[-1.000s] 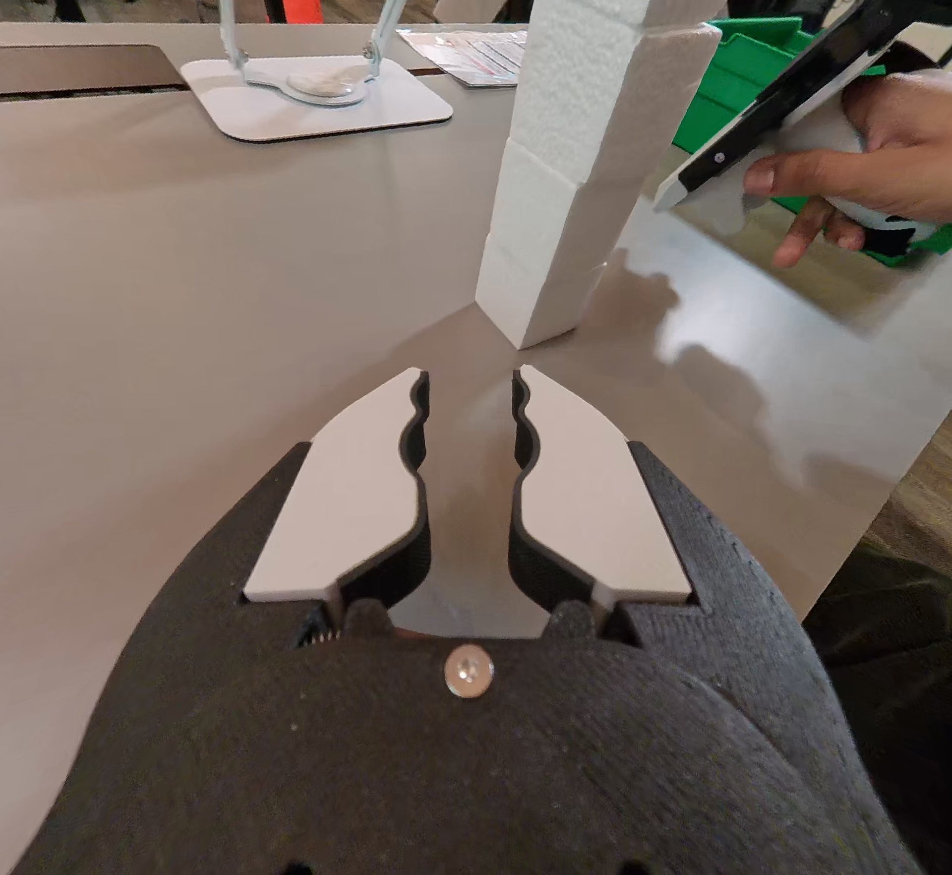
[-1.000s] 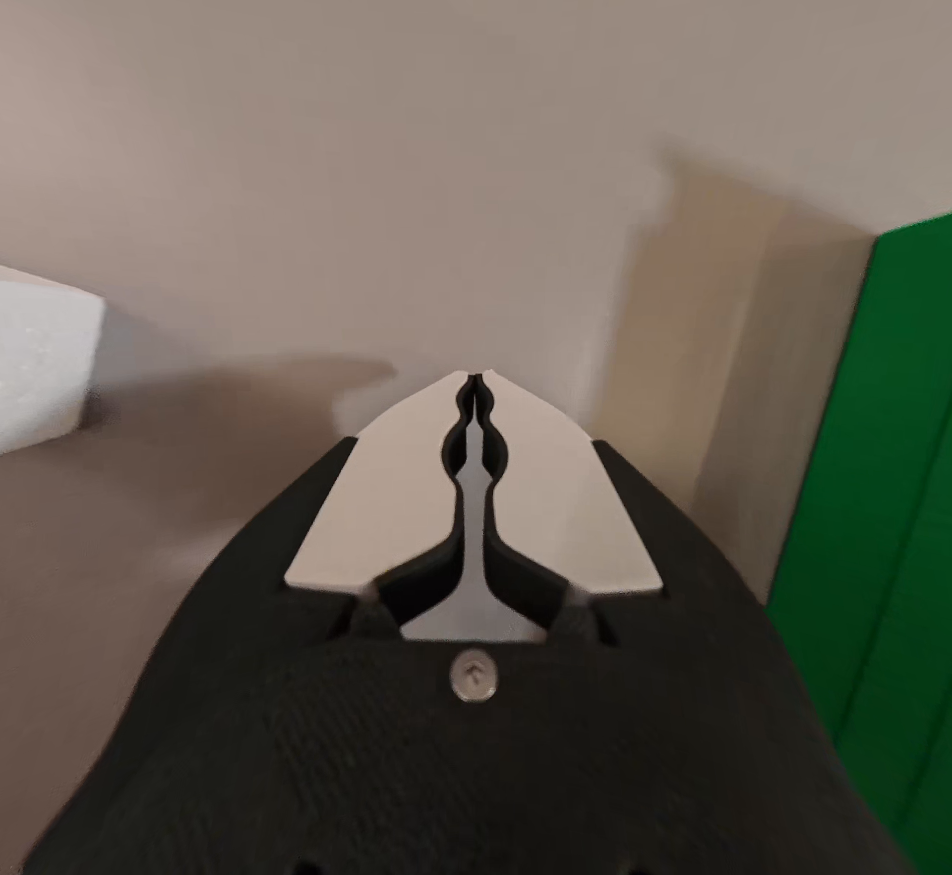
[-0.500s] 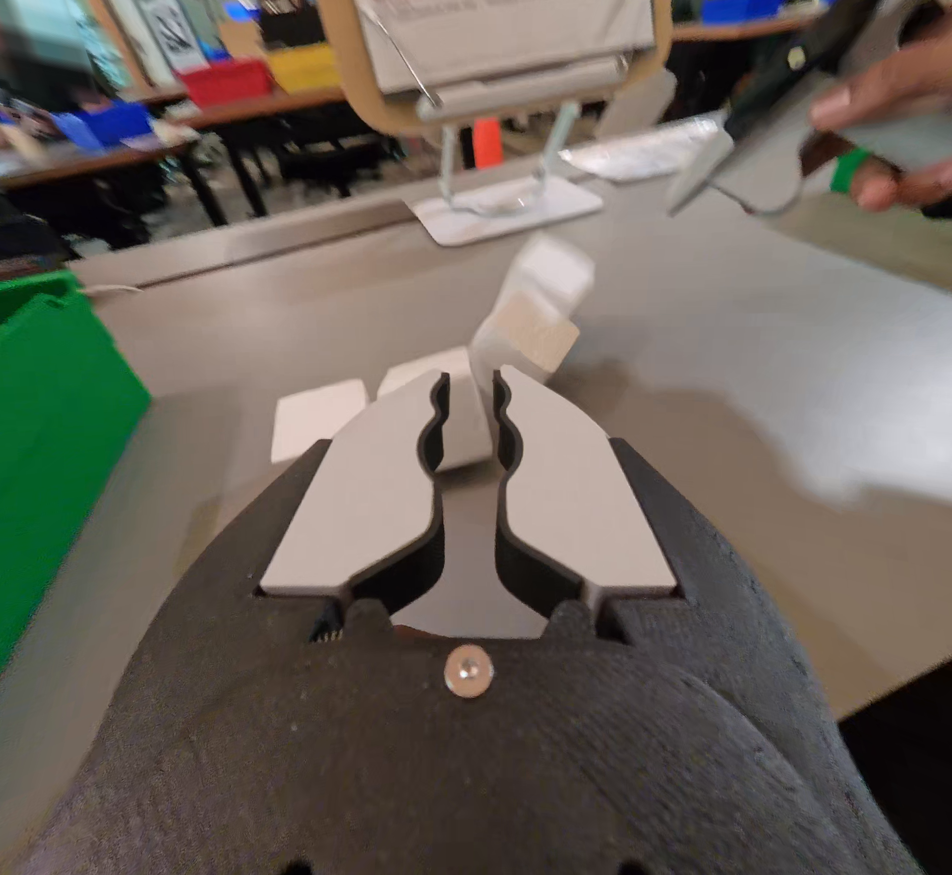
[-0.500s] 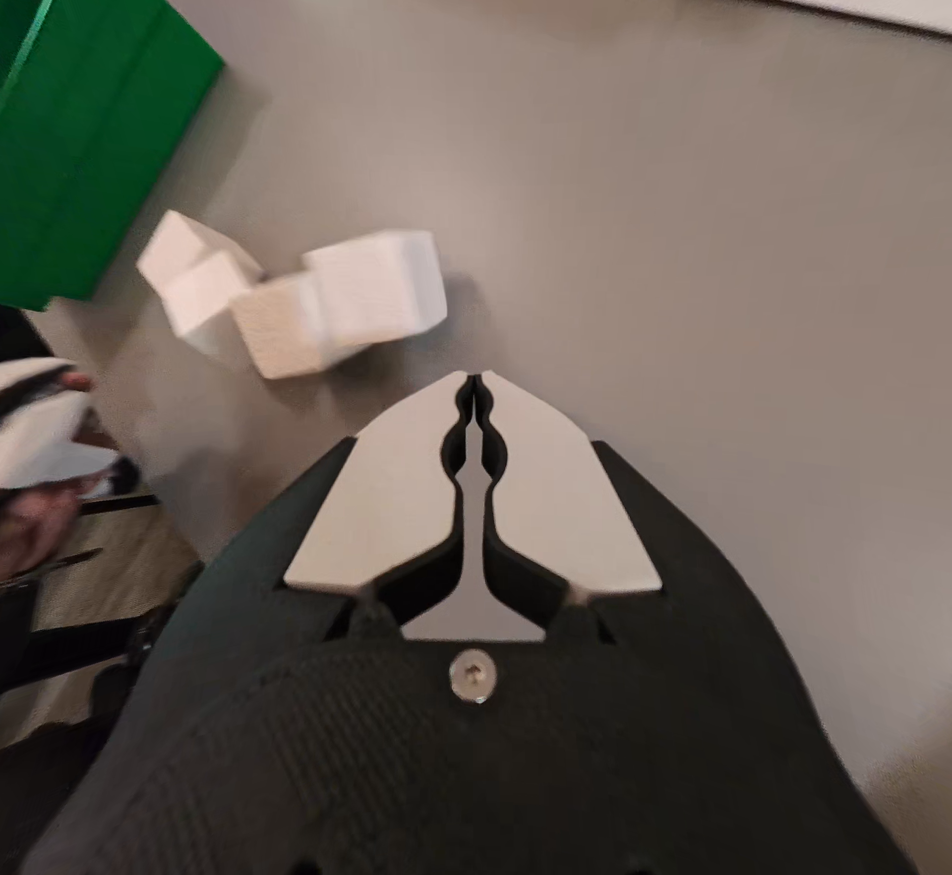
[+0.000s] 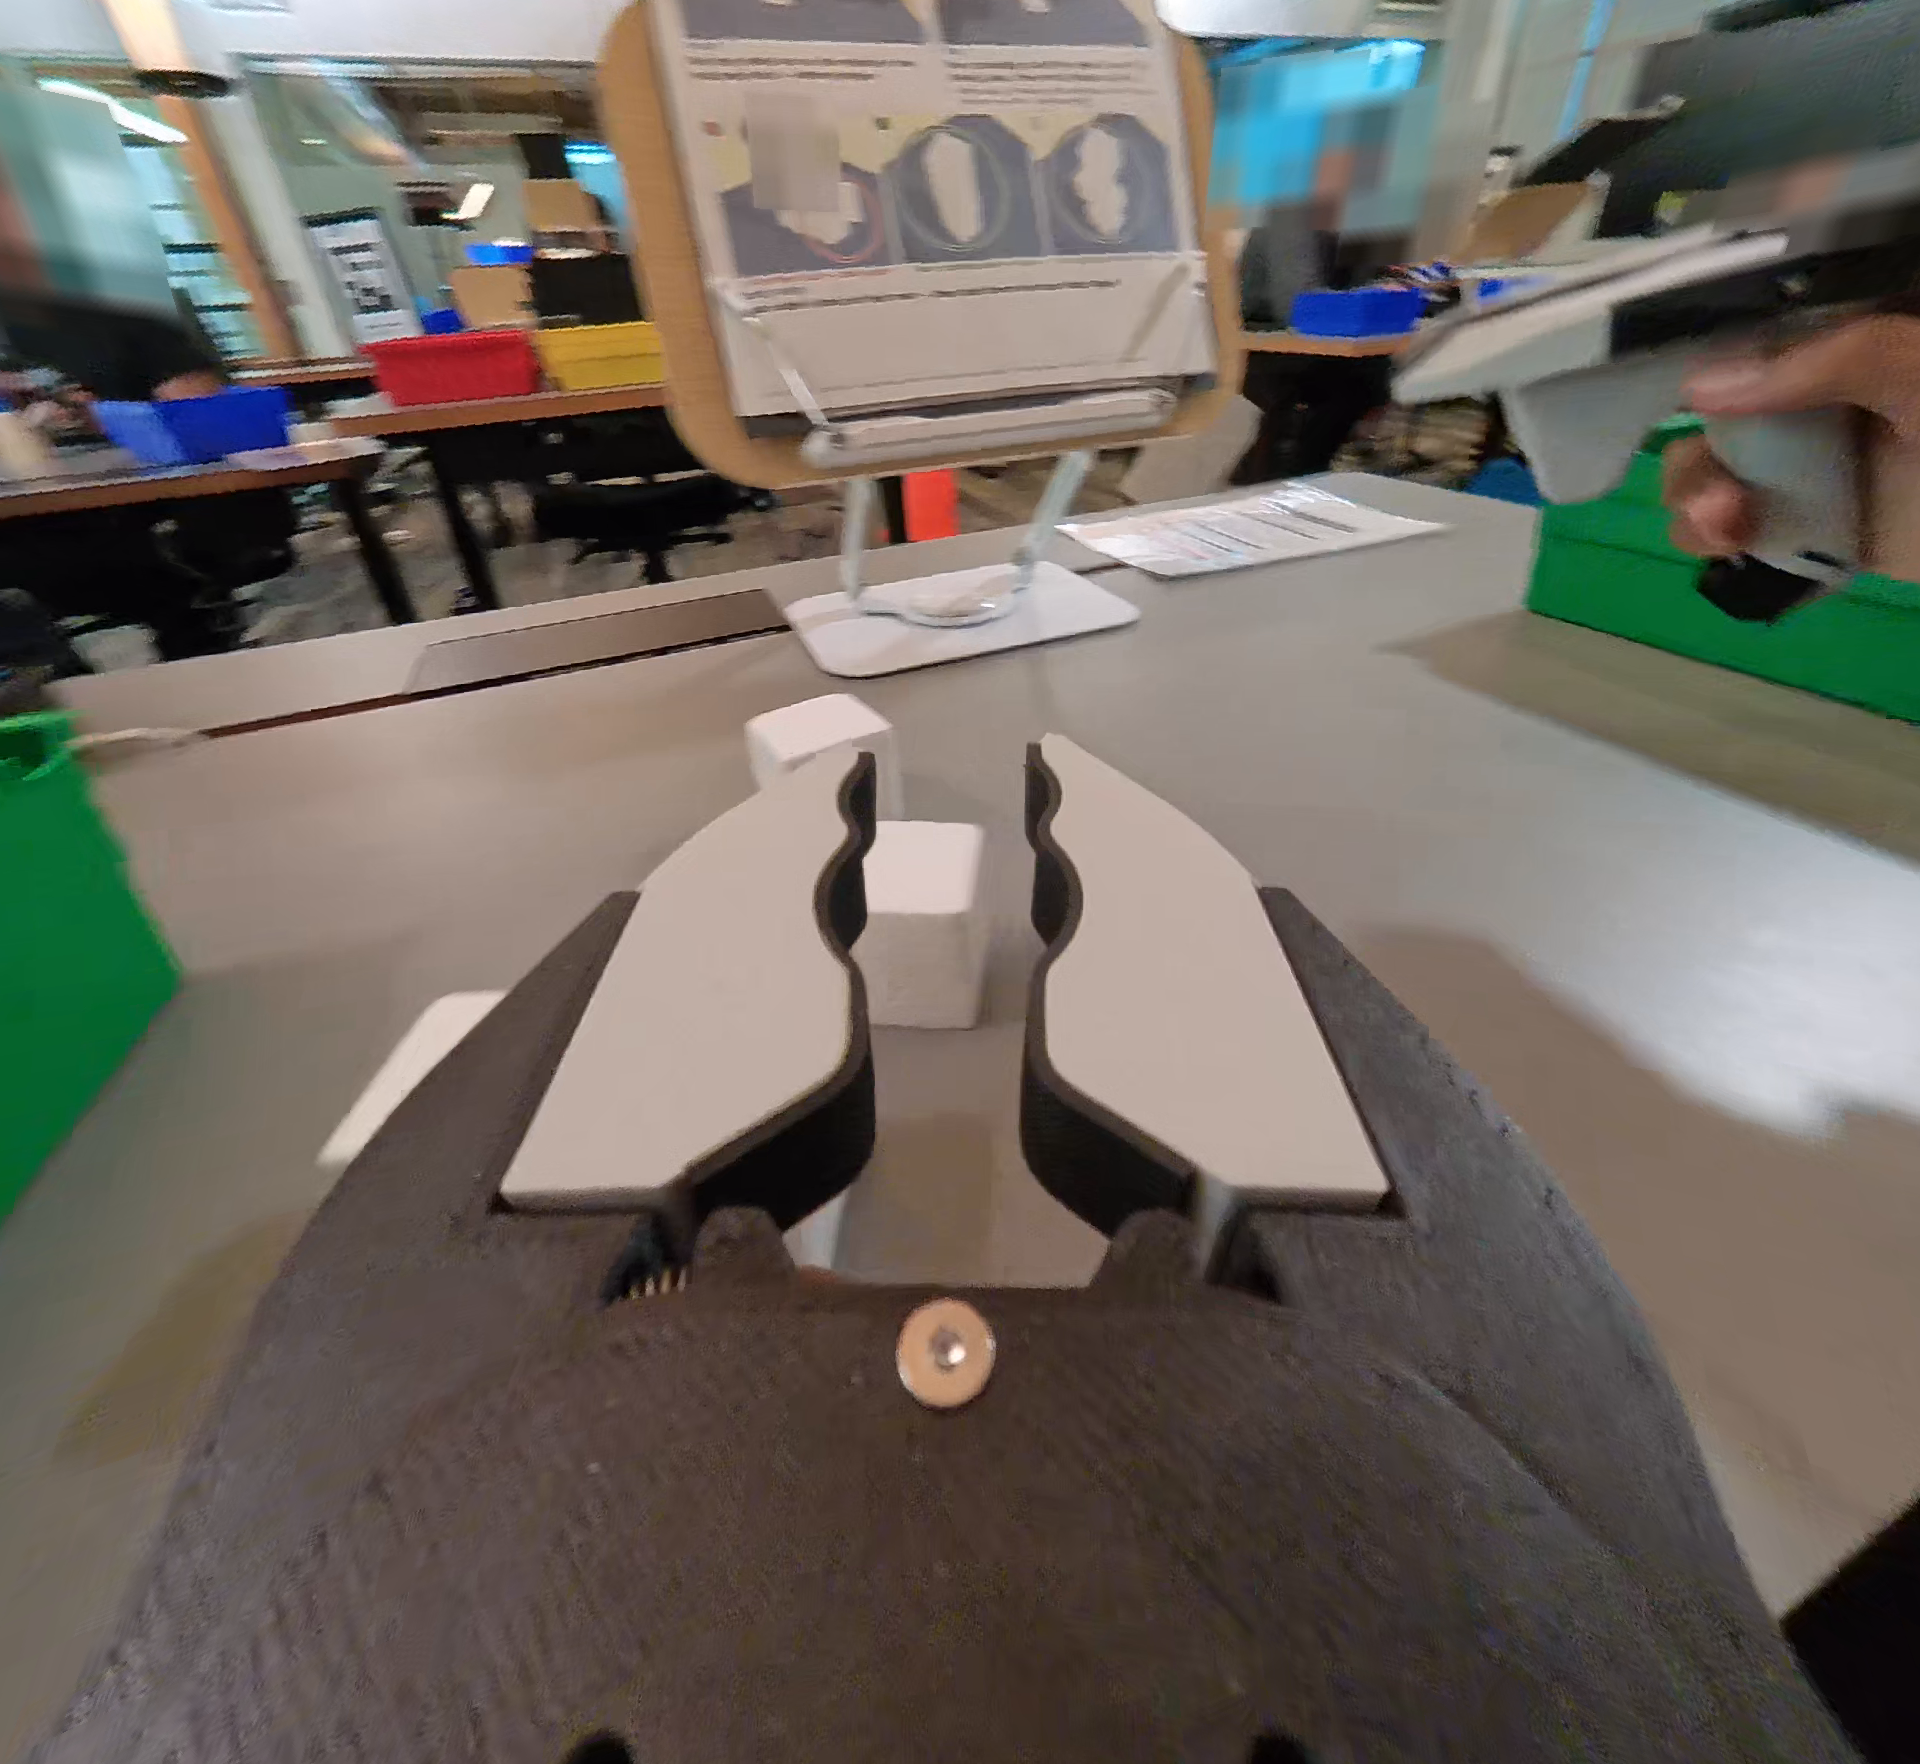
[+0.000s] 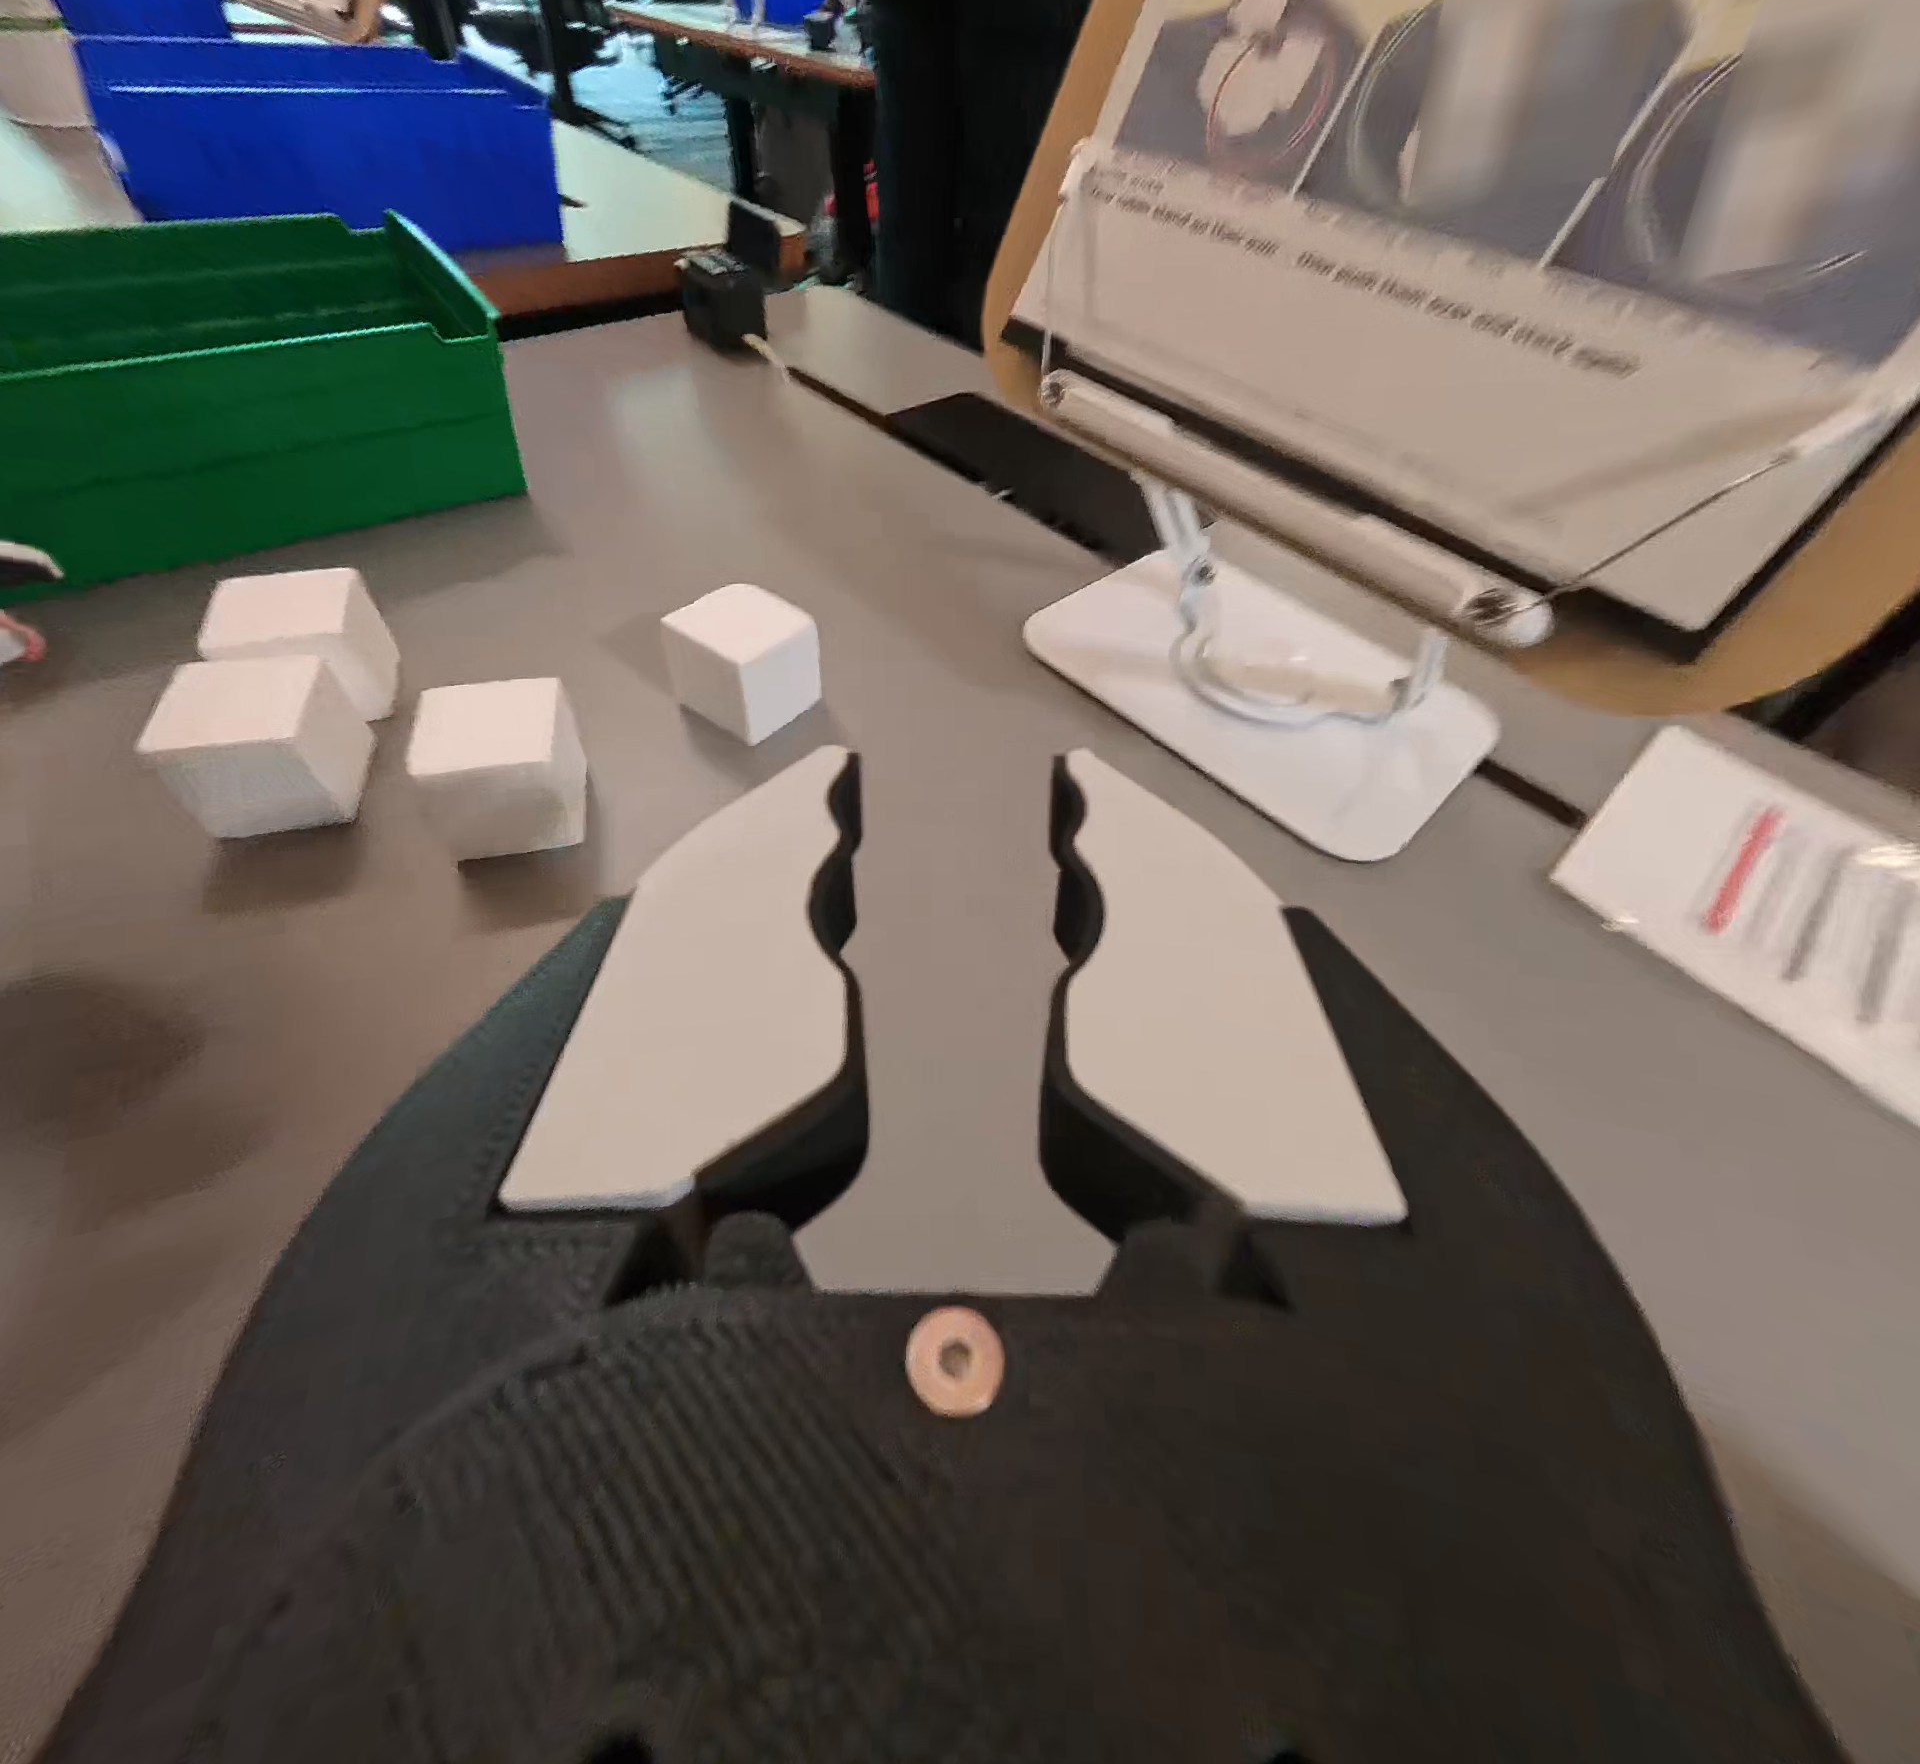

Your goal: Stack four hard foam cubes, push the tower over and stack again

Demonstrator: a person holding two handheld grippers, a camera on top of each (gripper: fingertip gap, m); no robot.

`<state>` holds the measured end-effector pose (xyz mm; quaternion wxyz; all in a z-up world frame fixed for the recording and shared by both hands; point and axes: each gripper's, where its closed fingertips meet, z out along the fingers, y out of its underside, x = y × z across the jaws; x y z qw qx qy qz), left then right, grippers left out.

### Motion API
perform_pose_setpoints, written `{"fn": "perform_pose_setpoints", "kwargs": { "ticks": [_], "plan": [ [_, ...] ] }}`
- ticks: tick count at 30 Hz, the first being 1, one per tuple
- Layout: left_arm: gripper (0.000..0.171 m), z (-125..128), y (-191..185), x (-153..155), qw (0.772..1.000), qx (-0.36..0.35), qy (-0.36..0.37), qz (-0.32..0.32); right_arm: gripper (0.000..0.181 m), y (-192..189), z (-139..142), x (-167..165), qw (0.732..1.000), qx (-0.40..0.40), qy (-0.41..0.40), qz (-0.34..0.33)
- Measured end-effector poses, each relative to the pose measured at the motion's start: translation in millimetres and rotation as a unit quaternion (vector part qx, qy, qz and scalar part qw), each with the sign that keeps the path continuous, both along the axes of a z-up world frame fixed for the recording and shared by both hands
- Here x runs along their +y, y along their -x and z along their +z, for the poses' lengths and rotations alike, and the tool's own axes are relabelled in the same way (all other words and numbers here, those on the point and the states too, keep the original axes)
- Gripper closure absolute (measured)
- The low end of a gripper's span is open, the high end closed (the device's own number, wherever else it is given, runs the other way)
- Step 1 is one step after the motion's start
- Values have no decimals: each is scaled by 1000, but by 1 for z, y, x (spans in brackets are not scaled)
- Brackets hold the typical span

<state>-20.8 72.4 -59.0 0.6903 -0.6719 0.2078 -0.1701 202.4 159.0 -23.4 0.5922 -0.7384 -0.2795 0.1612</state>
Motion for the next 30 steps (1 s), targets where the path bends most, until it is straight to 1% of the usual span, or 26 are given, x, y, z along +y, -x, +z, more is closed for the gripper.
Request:
{"fn": "perform_pose_setpoints", "kwargs": {
  "ticks": [2, 3, 6, 7, 9, 12, 15, 16, 17, 18, 19, 21, 23, 25, 30],
  "plan": [
    [143, -7, -26, -5, 998, 29, 3, -52, 133, -5, -1, -6, 1000, -12, -18, -16],
    [142, -11, -37, -8, 996, 42, 4, -74, 130, -5, -5, -10, 1000, -11, -11, -14],
    [139, -15, -64, -14, 990, 66, -3, -121, 109, -1, -18, -22, 999, 20, 24, 8],
    [139, -17, -71, -15, 988, 71, -2, -134, 108, 0, -20, -25, 999, 32, 27, 8],
    [138, -21, -82, -14, 986, 79, 6, -150, 105, -4, -19, -28, 999, 40, 8, -4],
    [133, -22, -91, -9, 985, 73, 17, -158, 94, -16, -12, -31, 998, 24, -36, -45],
    [131, -21, -96, -4, 985, 60, 27, -161, 97, -34, -6, -31, 993, 9, -66, -100],
    [131, -21, -97, -2, 985, 57, 30, -162, 98, -39, -7, -31, 991, 8, -66, -112],
    [131, -21, -98, -1, 985, 54, 33, -163, 94, -42, -9, -30, 991, 12, -56, -120],
    [132, -21, -98, -1, 984, 52, 34, -164, 86, -43, -12, -30, 992, 26, -40, -118],
    [132, -21, -99, 0, 985, 52, 35, -164, 82, -41, -14, -30, 992, 51, -25, -109],
    [133, -23, -98, 1, 985, 56, 36, -160, 79, -41, -13, -29, 989, 102, -4, -106],
    [134, -23, -97, 1, 985, 58, 33, -156, 78, -40, -10, -30, 987, 133, 3, -94],
    [134, -23, -94, 1, 986, 58, 33, -152, 82, -43, -5, -28, 985, 136, -7, -106],
    [135, -24, -86, 3, 988, 52, 39, -140, 84, -43, 8, -27, 986, 93, -55, -125]
  ]
}}
